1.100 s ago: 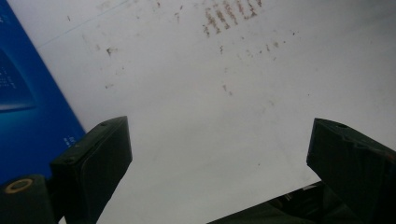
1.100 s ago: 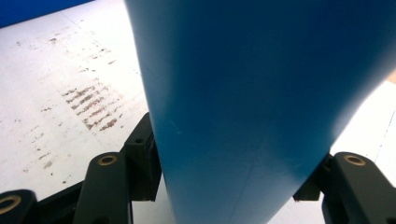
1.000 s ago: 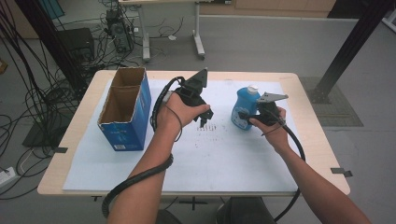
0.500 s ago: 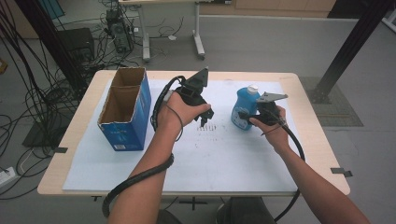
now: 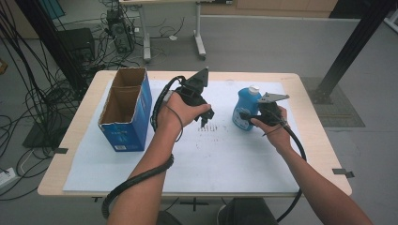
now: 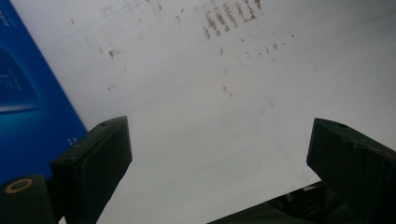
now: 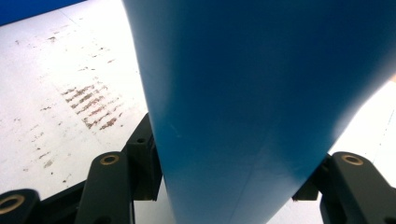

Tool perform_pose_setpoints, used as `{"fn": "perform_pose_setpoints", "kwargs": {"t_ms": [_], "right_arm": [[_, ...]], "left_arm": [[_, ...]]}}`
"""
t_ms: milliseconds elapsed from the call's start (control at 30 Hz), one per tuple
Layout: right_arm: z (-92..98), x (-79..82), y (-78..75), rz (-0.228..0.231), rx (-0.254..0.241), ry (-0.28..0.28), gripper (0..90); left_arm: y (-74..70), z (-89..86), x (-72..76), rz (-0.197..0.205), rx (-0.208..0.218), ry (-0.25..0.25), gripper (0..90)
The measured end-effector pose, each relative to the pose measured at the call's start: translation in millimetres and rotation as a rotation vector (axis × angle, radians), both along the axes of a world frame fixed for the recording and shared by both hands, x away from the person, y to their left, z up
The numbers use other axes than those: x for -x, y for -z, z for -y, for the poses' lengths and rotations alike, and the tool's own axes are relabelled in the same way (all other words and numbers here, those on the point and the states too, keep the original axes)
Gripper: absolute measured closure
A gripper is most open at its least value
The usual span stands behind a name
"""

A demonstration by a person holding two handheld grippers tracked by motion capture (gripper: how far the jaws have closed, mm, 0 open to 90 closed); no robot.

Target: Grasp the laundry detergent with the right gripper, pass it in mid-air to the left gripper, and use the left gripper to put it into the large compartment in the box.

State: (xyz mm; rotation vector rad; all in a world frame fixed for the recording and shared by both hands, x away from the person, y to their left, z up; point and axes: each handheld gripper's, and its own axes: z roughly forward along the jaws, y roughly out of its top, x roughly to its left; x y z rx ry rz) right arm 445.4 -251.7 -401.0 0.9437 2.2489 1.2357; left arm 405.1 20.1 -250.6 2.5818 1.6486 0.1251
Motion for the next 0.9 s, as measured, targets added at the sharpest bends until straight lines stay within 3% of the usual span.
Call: {"fn": "perform_pose_setpoints", "kwargs": {"t_ms": [900], "right_arm": [[0.1,1.0,0.3,-0.004,-0.006,0.010,44.6]], "left_arm": [[-8.4,-7.4,3.1,0.023,-0.005,-0.016,7.2]]}}
